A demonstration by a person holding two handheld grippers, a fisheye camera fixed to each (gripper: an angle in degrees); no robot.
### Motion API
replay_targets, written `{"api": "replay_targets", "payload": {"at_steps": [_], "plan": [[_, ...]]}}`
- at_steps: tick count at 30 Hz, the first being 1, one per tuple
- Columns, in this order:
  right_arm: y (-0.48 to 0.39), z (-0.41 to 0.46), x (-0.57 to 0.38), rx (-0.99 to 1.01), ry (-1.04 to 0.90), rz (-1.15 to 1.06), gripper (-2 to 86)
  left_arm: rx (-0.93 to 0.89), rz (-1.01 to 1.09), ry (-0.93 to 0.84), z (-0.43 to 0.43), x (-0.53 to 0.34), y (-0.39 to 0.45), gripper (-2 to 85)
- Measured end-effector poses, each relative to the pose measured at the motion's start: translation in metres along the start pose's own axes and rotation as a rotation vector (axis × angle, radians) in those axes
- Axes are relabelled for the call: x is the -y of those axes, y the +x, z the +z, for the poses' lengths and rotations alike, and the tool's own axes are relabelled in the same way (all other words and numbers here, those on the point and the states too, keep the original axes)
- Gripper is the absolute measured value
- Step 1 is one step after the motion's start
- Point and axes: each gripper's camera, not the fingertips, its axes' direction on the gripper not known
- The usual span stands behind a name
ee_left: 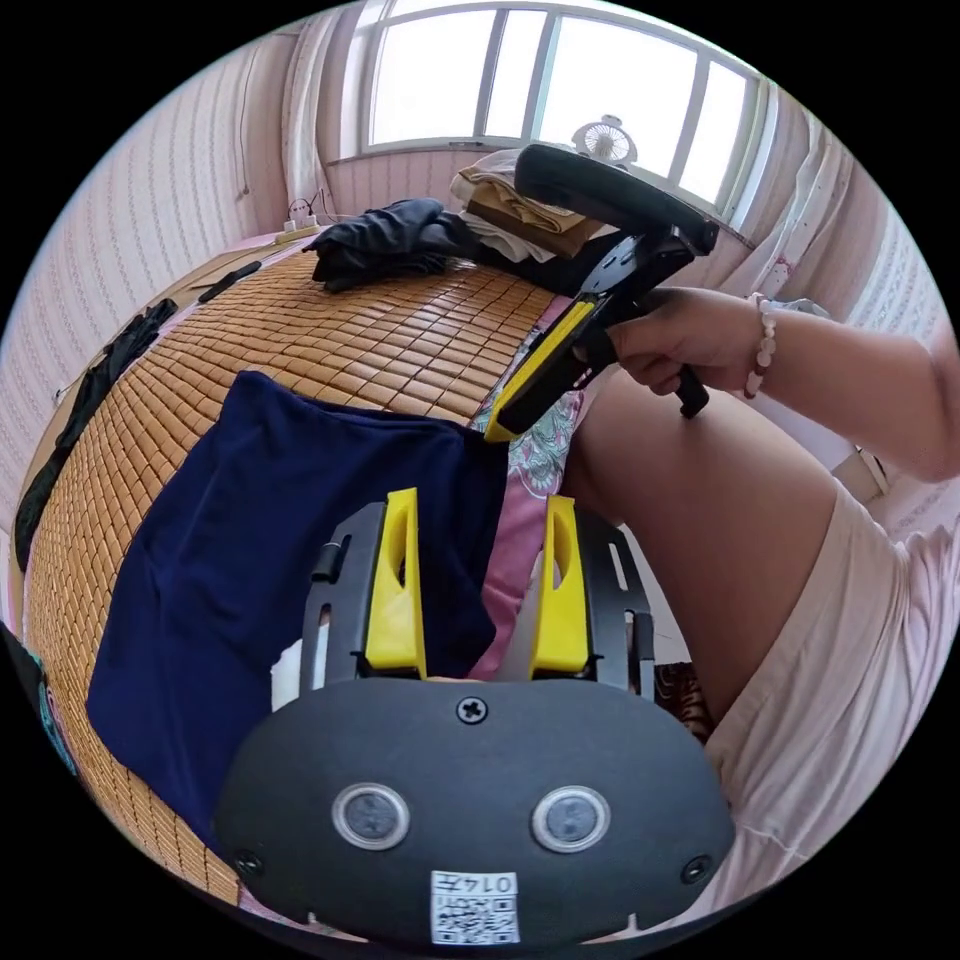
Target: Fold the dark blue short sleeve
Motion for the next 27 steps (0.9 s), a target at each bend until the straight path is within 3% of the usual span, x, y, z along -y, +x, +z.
{"api": "replay_targets", "payload": {"at_steps": [5, 7, 10, 17, 27], "plan": [[0.034, -0.035, -0.01, 0.3, 0.129, -0.015, 0.8, 0.033, -0.021, -0.025, 0.02, 0.017, 0.0, 14.7], [0.042, -0.045, -0.012, 0.363, 0.191, -0.029, 1.1, 0.144, -0.061, -0.021, 0.022, 0.021, -0.002, 6.3], [0.071, -0.054, -0.013, 0.419, 0.239, 0.048, 2.2, 0.084, -0.065, -0.039, 0.018, 0.024, -0.008, 1.8], [0.128, -0.044, -0.005, 0.592, 0.382, 0.248, 11.3, 0.025, -0.08, 0.046, -0.011, 0.017, -0.01, 0.3], [0.146, -0.055, 0.026, 0.563, 0.442, 0.315, 4.9, -0.042, -0.005, 0.07, -0.035, 0.012, -0.002, 0.1]]}}
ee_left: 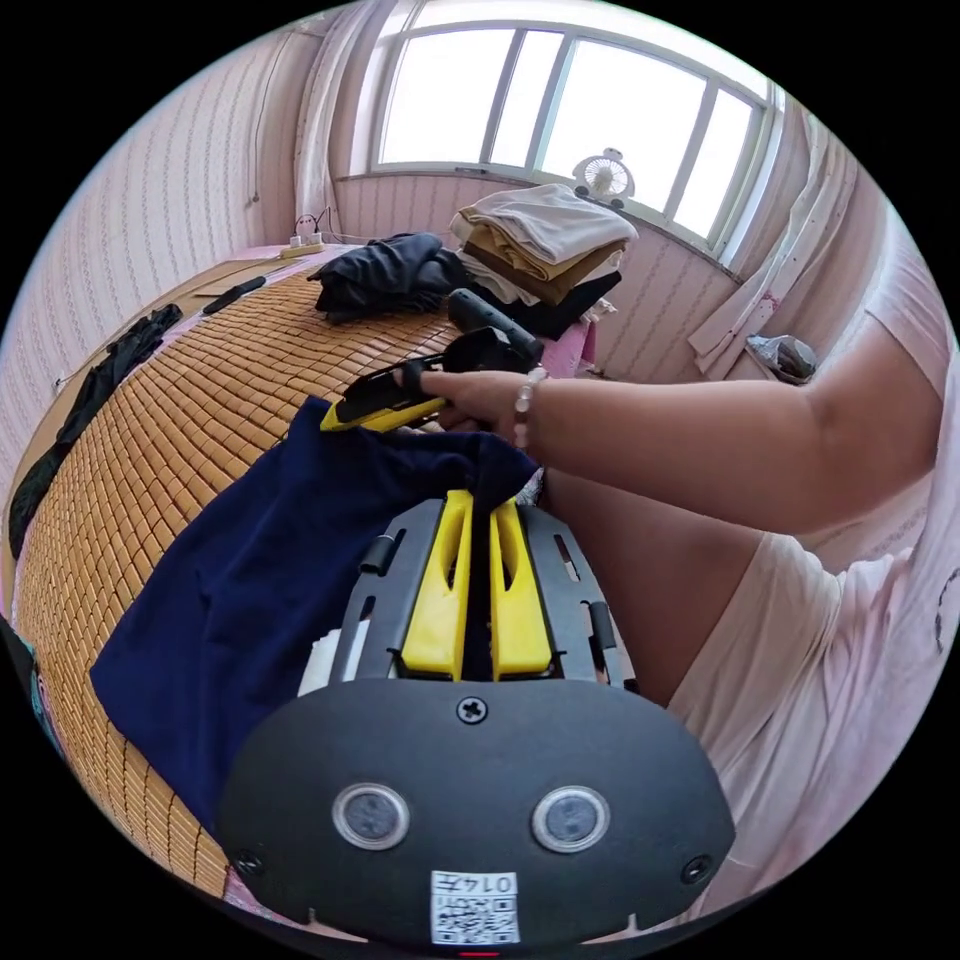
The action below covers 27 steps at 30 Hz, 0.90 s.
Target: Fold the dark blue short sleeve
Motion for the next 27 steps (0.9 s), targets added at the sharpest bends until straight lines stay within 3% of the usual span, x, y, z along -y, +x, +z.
{"api": "replay_targets", "payload": {"at_steps": [7, 11, 15, 27], "plan": [[-0.014, -0.074, -0.01, 0.118, 0.186, -0.069, 1.5, -0.126, -0.029, 0.099, -0.009, 0.025, -0.009, -0.1], [-0.042, -0.128, -0.02, -0.009, 0.27, -0.141, 1.3, -0.194, -0.057, 0.209, -0.01, 0.039, -0.009, 0.1], [-0.074, -0.134, -0.019, -0.134, 0.217, -0.21, 1.3, -0.251, -0.169, 0.255, -0.012, 0.037, -0.031, 0.3], [-0.178, 0.072, 0.001, -0.377, -0.206, -0.489, 1.6, -0.023, -0.795, 0.235, -0.063, -0.06, -0.156, 0.6]]}}
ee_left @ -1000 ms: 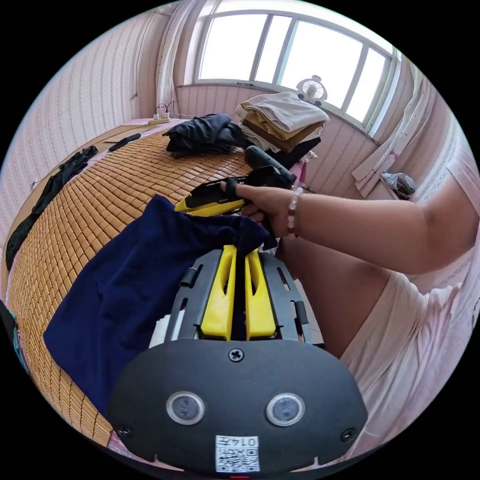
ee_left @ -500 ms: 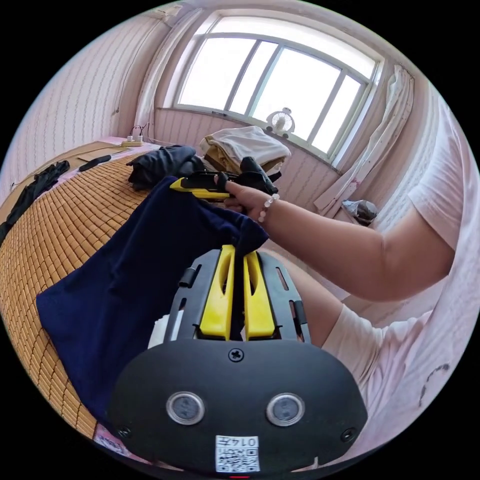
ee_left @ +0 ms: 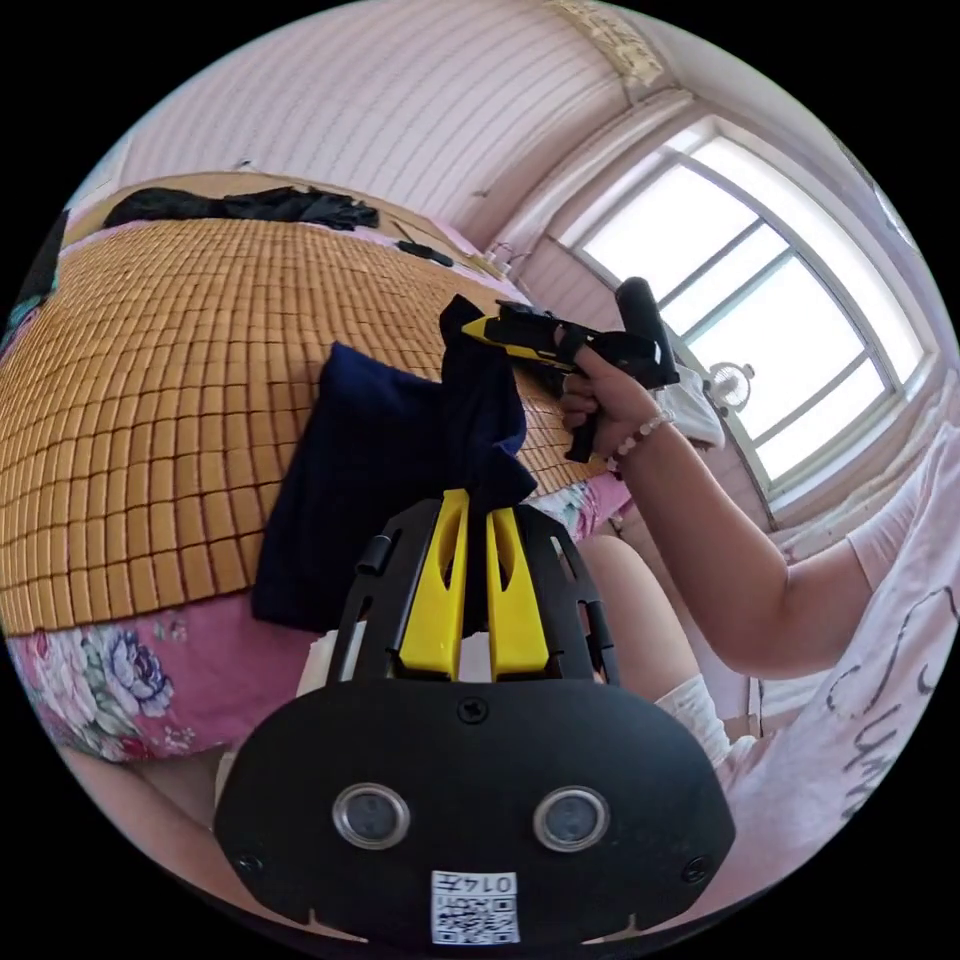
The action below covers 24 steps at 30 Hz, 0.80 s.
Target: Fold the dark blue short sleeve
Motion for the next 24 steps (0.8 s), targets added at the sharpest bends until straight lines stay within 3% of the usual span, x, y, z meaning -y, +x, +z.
{"api": "replay_targets", "payload": {"at_steps": [4, 8, 15, 21, 24], "plan": [[-0.031, 0.05, 0.018, -0.079, -0.117, -0.007, 2.4, 0.058, -0.073, -0.026, 0.001, 0.007, -0.028, 2.2], [-0.054, 0.062, 0.021, -0.045, -0.091, -0.041, 4.3, 0.097, -0.117, -0.051, -0.004, 0.011, -0.044, 4.3], [-0.067, 0.06, 0.025, -0.136, -0.142, -0.156, 7.1, 0.28, -0.029, -0.152, -0.016, 0.007, -0.043, 5.4], [-0.08, 0.08, 0.025, -0.297, -0.262, -0.355, 12.7, 0.247, -0.08, -0.056, -0.04, 0.016, -0.042, 9.3], [-0.08, 0.095, 0.026, -0.188, -0.3, -0.353, 14.3, 0.274, -0.09, -0.034, -0.037, 0.023, -0.043, 12.3]]}}
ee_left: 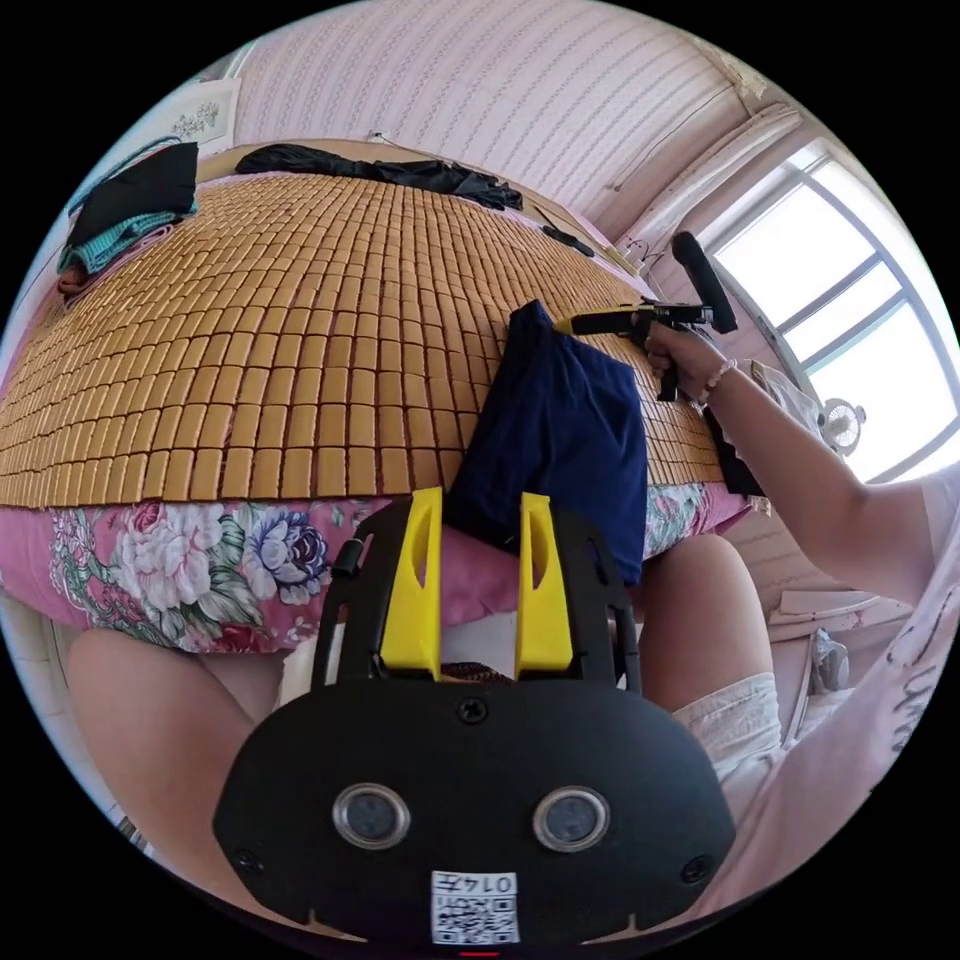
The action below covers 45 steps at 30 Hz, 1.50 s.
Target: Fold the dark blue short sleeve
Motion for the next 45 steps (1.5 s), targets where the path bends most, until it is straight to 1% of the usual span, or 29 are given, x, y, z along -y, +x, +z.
{"api": "replay_targets", "payload": {"at_steps": [1, 3, 4, 5, 8, 9, 10, 12, 14, 15, 20, 23, 25, 27, 30, 32, 33, 35, 36, 37, 38, 40, 41, 42, 44, 45], "plan": [[-0.003, 0.008, 0.003, 0.031, -0.025, -0.009, 14.2, -0.003, -0.002, -0.014, 0.004, 0.003, 0.001, 13.2], [-0.01, 0.018, 0.006, 0.021, -0.06, -0.035, 13.6, -0.02, 0.003, -0.053, 0.011, 0.006, 0.003, 13.5], [-0.018, 0.019, 0.006, 0.008, -0.036, -0.074, 12.2, -0.031, 0.005, -0.087, 0.015, 0.008, 0.004, 13.4], [-0.026, 0.024, 0.006, 0.021, -0.063, -0.099, 10.1, -0.035, 0.005, -0.106, 0.018, 0.009, 0.004, 13.3], [-0.042, 0.027, 0.002, -0.051, -0.065, -0.139, 7.5, -0.016, -0.017, -0.122, 0.015, 0.011, 0.004, 11.3], [-0.044, 0.027, 0.001, -0.034, -0.065, -0.153, 6.7, -0.014, -0.016, -0.12, 0.013, 0.011, 0.003, 9.7], [-0.047, 0.027, -0.001, 0.023, -0.066, -0.148, 4.4, -0.068, 0.011, -0.126, 0.011, 0.011, 0.003, 7.3], [-0.053, 0.021, -0.01, 0.025, -0.013, -0.144, 2.6, -0.083, 0.007, -0.12, 0.005, 0.01, 0.003, 4.8], [-0.062, 0.002, -0.031, 0.023, 0.132, -0.136, 1.9, -0.08, 0.049, -0.09, -0.008, 0.01, 0.007, 4.2], [-0.064, -0.003, -0.038, 0.026, 0.171, -0.13, 1.9, -0.093, 0.073, -0.068, -0.019, 0.009, 0.01, 4.1], [-0.086, -0.057, -0.118, -0.003, 0.482, 0.013, 1.7, -0.138, 0.22, 0.016, -0.065, 0.005, 0.03, 3.7], [-0.098, -0.083, -0.163, -0.055, 0.613, 0.113, 1.7, -0.168, 0.338, 0.049, -0.093, 0.009, 0.048, 3.5], [-0.102, -0.098, -0.185, -0.092, 0.677, 0.16, 1.8, -0.202, 0.429, 0.08, -0.11, 0.019, 0.067, 3.4], [-0.103, -0.113, -0.201, -0.138, 0.723, 0.188, 1.8, -0.253, 0.475, 0.101, -0.118, 0.033, 0.081, 3.3], [-0.092, -0.143, -0.207, -0.242, 0.694, 0.205, 2.2, -0.323, 0.551, 0.134, -0.118, 0.07, 0.111, 3.4], [-0.067, -0.173, -0.192, -0.384, 0.613, 0.204, 2.8, -0.394, 0.572, 0.171, -0.114, 0.104, 0.134, 3.5], [-0.056, -0.18, -0.184, -0.408, 0.582, 0.216, 3.0, -0.428, 0.572, 0.198, -0.106, 0.132, 0.151, 3.7], [0.009, -0.205, -0.146, -0.471, 0.442, 0.352, 4.9, -0.485, 0.476, 0.185, -0.082, 0.182, 0.174, 4.1], [0.027, -0.208, -0.137, -0.504, 0.413, 0.391, 5.6, -0.531, 0.382, 0.139, -0.06, 0.216, 0.186, 4.9], [0.062, -0.209, -0.124, -0.556, 0.366, 0.492, 7.7, -0.503, 0.316, 0.109, -0.038, 0.242, 0.194, 6.1], [0.09, -0.205, -0.116, -0.559, 0.313, 0.599, 9.1, -0.476, 0.283, 0.088, -0.029, 0.251, 0.196, 6.4], [0.109, -0.189, -0.115, -0.497, 0.305, 0.681, 10.4, -0.372, 0.25, 0.073, -0.017, 0.264, 0.194, 7.5], [0.105, -0.177, -0.116, -0.461, 0.361, 0.66, 11.6, -0.362, 0.26, 0.08, -0.019, 0.262, 0.191, 7.6], [0.099, -0.169, -0.116, -0.453, 0.379, 0.626, 11.9, -0.345, 0.313, 0.094, -0.028, 0.254, 0.185, 7.7], [0.054, -0.127, -0.123, -0.484, 0.359, 0.444, 12.7, -0.274, 0.425, 0.122, -0.048, 0.231, 0.171, 7.7], [0.04, -0.114, -0.127, -0.497, 0.353, 0.395, 12.8, -0.216, 0.497, 0.134, -0.063, 0.21, 0.157, 7.5]]}}
